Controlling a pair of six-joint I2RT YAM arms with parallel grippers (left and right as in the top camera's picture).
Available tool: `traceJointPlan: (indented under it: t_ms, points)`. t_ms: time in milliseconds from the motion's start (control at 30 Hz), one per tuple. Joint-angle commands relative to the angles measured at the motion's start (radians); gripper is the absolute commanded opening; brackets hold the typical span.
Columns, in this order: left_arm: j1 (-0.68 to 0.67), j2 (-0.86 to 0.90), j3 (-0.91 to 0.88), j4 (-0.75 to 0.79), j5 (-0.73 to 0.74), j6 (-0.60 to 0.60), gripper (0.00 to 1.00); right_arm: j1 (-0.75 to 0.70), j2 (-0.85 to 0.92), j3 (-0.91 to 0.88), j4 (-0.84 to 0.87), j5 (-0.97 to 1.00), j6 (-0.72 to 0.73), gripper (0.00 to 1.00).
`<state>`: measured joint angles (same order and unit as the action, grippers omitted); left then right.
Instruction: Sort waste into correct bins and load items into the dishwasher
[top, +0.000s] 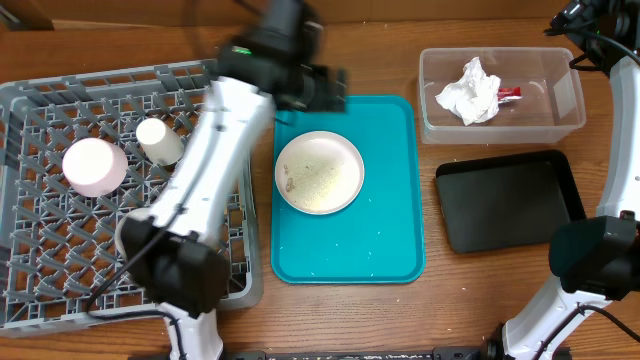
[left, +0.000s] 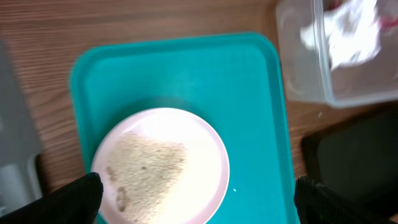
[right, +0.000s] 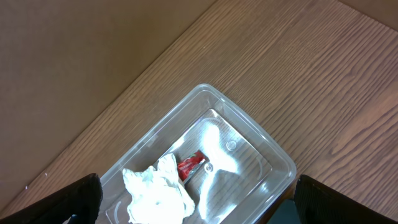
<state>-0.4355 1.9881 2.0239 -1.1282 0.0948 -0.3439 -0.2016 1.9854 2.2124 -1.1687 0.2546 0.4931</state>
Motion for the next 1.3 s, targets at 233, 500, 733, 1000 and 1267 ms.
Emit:
traceJointPlan:
  t_ms: [233,500,733,1000,1267]
  points:
    - [-0.208,0.117,0.006,0.019,-0.513,0.014,1.00,-0.002,-0.021,0.021,0.003,0.014,-0.002,1.00]
    - [-0.084,0.116,0.026,-0.027,-0.648,-0.076,1.00,-0.002,-0.021,0.021,0.003,0.014,-0.002,1.00]
    - [0.309,0.116,0.045,-0.140,-0.378,-0.154,1.00,-0.002,-0.021,0.021,0.003,0.014,-0.002,1.00]
    - [0.587,0.116,0.045,-0.180,-0.159,-0.154,1.00,-0.002,-0.021,0.021,0.005,-0.341,-0.001,1.00]
    - [0.637,0.116,0.044,-0.132,-0.146,-0.154,1.00,0.222,0.068,-0.017,-0.068,-0.599,-0.232,0.87]
